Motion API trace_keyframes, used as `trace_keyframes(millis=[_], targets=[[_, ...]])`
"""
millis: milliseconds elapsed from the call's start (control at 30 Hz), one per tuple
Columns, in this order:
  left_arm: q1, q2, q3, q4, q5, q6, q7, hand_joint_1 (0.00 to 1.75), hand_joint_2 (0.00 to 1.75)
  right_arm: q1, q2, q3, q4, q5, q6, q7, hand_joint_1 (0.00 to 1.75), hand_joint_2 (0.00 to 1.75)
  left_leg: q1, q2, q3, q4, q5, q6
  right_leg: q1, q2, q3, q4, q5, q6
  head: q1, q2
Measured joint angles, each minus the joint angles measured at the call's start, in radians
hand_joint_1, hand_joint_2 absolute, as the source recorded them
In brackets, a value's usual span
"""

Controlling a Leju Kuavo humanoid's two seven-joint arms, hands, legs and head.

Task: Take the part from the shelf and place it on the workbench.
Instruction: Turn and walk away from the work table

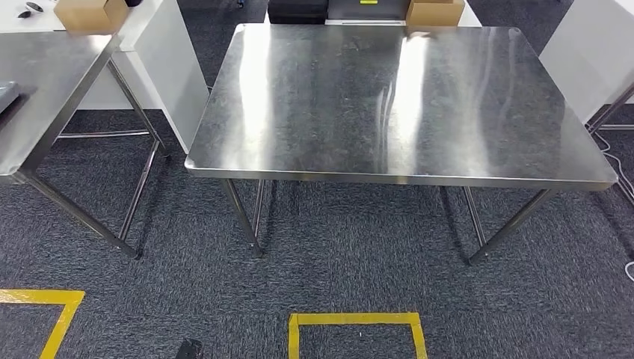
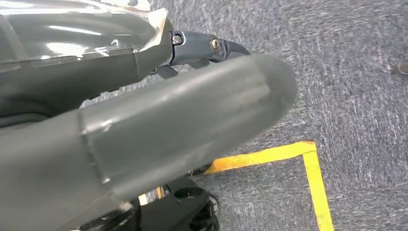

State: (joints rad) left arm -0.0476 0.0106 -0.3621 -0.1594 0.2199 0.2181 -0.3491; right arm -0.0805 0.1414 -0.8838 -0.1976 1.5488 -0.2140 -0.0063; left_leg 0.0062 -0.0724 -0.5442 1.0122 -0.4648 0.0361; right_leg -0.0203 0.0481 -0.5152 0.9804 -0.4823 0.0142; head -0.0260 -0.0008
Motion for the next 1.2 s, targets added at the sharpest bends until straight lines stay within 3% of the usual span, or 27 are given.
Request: trace_keyframes(millis=[67,133,233,267,300,333,400,433,500,567,633,700,767,800,833,933,1000,1100,1200], targets=[[-0.002,0.001,0.0,0.0,-0.002,0.0,0.0,0.0,0.0,-0.001,0.001,0.0,0.0,-0.004,0.0,0.0,0.0,0.0,-0.002,0.022,0.005,-0.02,0.004,0.004,-0.001,0.011,-0.009,-0.002,0.006,0.012,-0.003,0.0],[-0.005,0.0,0.0,0.0,-0.006,-0.002,0.0,0.0,0.0,0.001,0.001,0.0,0.0,-0.009,0.0,0.0,0.0,0.0,0.003,0.045,0.016,-0.051,0.011,0.009,0.004,-0.006,-0.032,0.029,-0.011,0.016,0.0,0.0],[-0.006,0.0,-0.001,0.0,-0.011,-0.006,0.005,0.0,0.0,0.0,0.0,0.0,0.0,-0.015,0.0,-0.002,0.0,0.0,0.003,0.079,0.018,-0.062,0.015,0.014,0.004,-0.032,-0.122,0.203,-0.085,0.01,0.004,0.0],[-0.007,0.0,-0.001,0.0,-0.011,-0.008,0.007,0.0,0.0,0.001,0.0,0.0,0.0,-0.017,0.0,-0.002,0.0,0.0,0.003,0.091,0.017,-0.061,0.015,0.013,0.002,-0.034,-0.146,0.255,-0.099,0.013,0.005,0.0],[-0.008,-0.001,-0.002,0.0,-0.012,-0.009,0.009,0.0,0.0,0.003,-0.001,0.0,0.0,-0.019,0.001,-0.004,0.0,0.0,0.003,0.102,0.016,-0.06,0.015,0.013,0.001,-0.036,-0.154,0.272,-0.098,0.02,0.005,0.0],[-0.009,-0.002,-0.002,0.0,-0.012,-0.009,0.011,0.0,0.0,0.004,-0.001,0.0,0.0,-0.021,0.001,-0.006,0.0,0.0,0.003,0.112,0.016,-0.059,0.014,0.012,0.0,-0.04,-0.14,0.248,-0.081,0.03,0.005,0.0],[-0.011,-0.003,-0.002,0.0,-0.012,-0.01,0.012,0.0,0.0,0.005,-0.003,0.0,0.0,-0.024,0.002,-0.01,0.0,0.0,0.002,0.131,0.016,-0.053,0.011,0.007,-0.005,-0.071,-0.069,0.112,-0.029,0.047,0.006,0.0],[-0.012,-0.003,-0.002,0.0,-0.012,-0.01,0.013,0.0,0.0,0.003,-0.003,-0.001,0.0,-0.025,0.002,-0.011,0.0,0.0,0.0,0.139,0.015,-0.047,0.007,0.001,-0.003,-0.088,-0.036,0.051,-0.009,0.048,0.006,0.0],[-0.015,-0.002,-0.002,0.0,-0.012,-0.01,0.013,0.0,0.0,0.001,-0.003,-0.001,0.0,-0.026,0.002,-0.013,0.0,0.0,-0.004,0.153,0.014,-0.037,0.002,-0.011,0.001,-0.103,-0.013,-0.003,0.007,0.035,0.004,0.0],[-0.018,-0.001,-0.002,0.0,-0.013,-0.01,0.014,0.0,0.0,0.003,-0.003,-0.001,0.0,-0.028,0.004,-0.013,0.0,0.0,-0.003,0.165,0.014,-0.034,0.0,-0.019,0.002,-0.083,-0.021,-0.001,0.012,0.02,0.002,0.0],[-0.02,0.0,-0.002,0.0,-0.013,-0.01,0.015,0.0,0.0,0.003,-0.003,-0.001,0.0,-0.03,0.008,-0.013,0.0,0.0,0.004,0.144,0.003,-0.005,-0.029,-0.029,-0.003,-0.066,-0.022,-0.002,0.02,0.005,0.0,0.0],[-0.02,0.0,-0.002,0.0,-0.015,-0.011,0.018,0.0,0.0,0.002,-0.002,-0.001,0.0,-0.032,0.011,-0.013,0.0,0.0,0.009,0.1,-0.039,0.098,-0.1,-0.037,-0.005,-0.049,-0.025,-0.002,0.028,-0.008,-0.001,0.0],[-0.019,0.0,-0.002,0.0,-0.016,-0.012,0.02,0.0,0.0,0.003,-0.002,-0.001,0.0,-0.034,0.013,-0.013,0.0,0.87,0.009,0.08,-0.095,0.229,-0.159,-0.04,-0.002,-0.031,-0.031,-0.001,0.032,-0.014,-0.001,0.0],[-0.019,0.001,-0.002,0.0,-0.017,-0.012,0.021,0.0,0.0,0.004,-0.002,-0.001,0.0,-0.033,0.014,-0.013,0.0,1.31,0.009,0.077,-0.107,0.259,-0.162,-0.039,0.0,-0.023,-0.033,-0.001,0.033,-0.016,-0.001,0.0],[-0.02,0.001,-0.002,0.0,-0.017,-0.012,0.022,0.0,0.0,0.006,-0.002,-0.001,0.0,-0.031,0.014,-0.013,0.0,1.75,0.009,0.076,-0.102,0.25,-0.145,-0.036,0.001,-0.016,-0.033,-0.001,0.034,-0.017,-0.001,0.0],[-0.022,0.002,-0.002,0.0,-0.018,-0.012,0.025,0.0,0.0,0.006,0.0,-0.001,0.0,-0.02,0.013,-0.009,0.0,1.75,0.007,0.065,-0.014,0.07,-0.045,-0.02,0.006,0.0,-0.03,0.0,0.036,-0.016,-0.002,0.0],[-0.024,0.004,-0.002,0.0,-0.018,-0.012,0.028,0.0,0.0,0.006,0.003,-0.001,0.0,-0.015,0.012,-0.004,0.0,1.75,0.005,0.057,0.021,-0.012,-0.021,-0.018,0.015,0.004,-0.036,0.004,0.036,-0.013,0.0,0.0],[-0.024,0.003,-0.002,0.0,-0.019,-0.012,0.031,0.0,0.0,0.006,0.004,-0.001,0.0,-0.014,0.011,-0.002,0.0,1.75,-0.002,0.056,0.02,-0.03,-0.019,-0.027,0.02,0.002,-0.048,0.007,0.037,-0.008,0.001,0.0],[-0.025,0.005,-0.002,0.0,-0.019,-0.013,0.032,0.0,0.0,0.003,0.004,-0.001,0.0,-0.015,0.01,-0.002,0.0,1.75,-0.012,0.057,0.016,-0.029,-0.015,-0.019,0.017,0.002,-0.051,0.006,0.042,0.001,0.001,0.0]])
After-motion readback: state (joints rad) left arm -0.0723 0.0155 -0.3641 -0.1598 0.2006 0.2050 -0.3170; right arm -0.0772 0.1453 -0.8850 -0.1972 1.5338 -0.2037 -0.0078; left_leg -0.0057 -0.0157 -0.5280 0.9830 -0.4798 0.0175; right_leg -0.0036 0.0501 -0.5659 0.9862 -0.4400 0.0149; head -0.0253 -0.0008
